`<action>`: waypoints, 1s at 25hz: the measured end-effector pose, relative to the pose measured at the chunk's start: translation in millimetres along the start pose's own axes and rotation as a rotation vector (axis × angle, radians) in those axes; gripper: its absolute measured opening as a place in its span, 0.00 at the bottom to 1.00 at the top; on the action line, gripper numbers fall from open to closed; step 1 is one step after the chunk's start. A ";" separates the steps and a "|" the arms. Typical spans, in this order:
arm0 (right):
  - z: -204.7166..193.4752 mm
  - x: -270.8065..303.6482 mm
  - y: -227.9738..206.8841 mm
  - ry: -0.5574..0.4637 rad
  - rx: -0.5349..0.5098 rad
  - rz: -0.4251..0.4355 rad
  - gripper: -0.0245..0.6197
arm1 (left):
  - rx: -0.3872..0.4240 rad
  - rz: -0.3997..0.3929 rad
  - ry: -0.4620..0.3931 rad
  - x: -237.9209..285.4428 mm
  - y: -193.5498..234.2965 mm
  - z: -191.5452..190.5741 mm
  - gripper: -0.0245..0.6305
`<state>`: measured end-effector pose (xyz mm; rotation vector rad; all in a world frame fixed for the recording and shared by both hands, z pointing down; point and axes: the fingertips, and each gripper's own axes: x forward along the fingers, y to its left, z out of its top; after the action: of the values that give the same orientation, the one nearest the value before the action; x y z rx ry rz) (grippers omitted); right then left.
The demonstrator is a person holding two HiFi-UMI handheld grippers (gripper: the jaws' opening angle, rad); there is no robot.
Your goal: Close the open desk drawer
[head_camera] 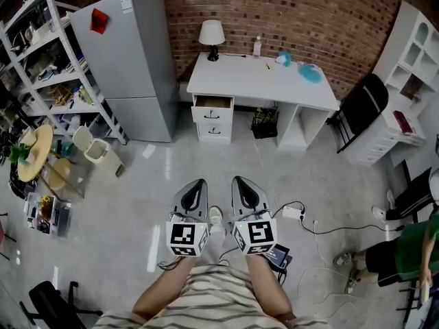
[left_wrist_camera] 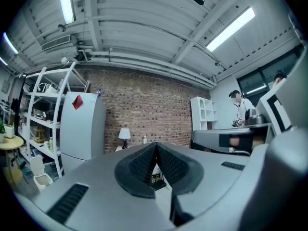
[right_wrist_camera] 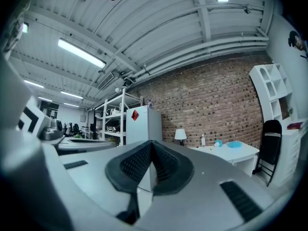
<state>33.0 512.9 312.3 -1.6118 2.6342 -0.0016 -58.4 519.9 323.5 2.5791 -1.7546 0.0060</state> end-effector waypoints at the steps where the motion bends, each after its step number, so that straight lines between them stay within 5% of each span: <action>1: -0.2 3.4 -4.4 0.003 -0.004 -0.001 0.04 | -0.004 0.001 -0.001 6.3 0.7 -0.5 0.05; 11: -21.3 74.1 -59.3 0.024 -0.020 0.011 0.04 | -0.024 0.003 0.000 99.2 14.0 -18.5 0.05; 25: -26.6 262.1 -132.7 0.061 -0.027 0.046 0.04 | -0.047 0.040 0.019 278.8 103.9 -12.7 0.05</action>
<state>30.8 218.5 330.9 -1.5835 2.7274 -0.0139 -52.4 222.7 342.3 2.5031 -1.7773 -0.0099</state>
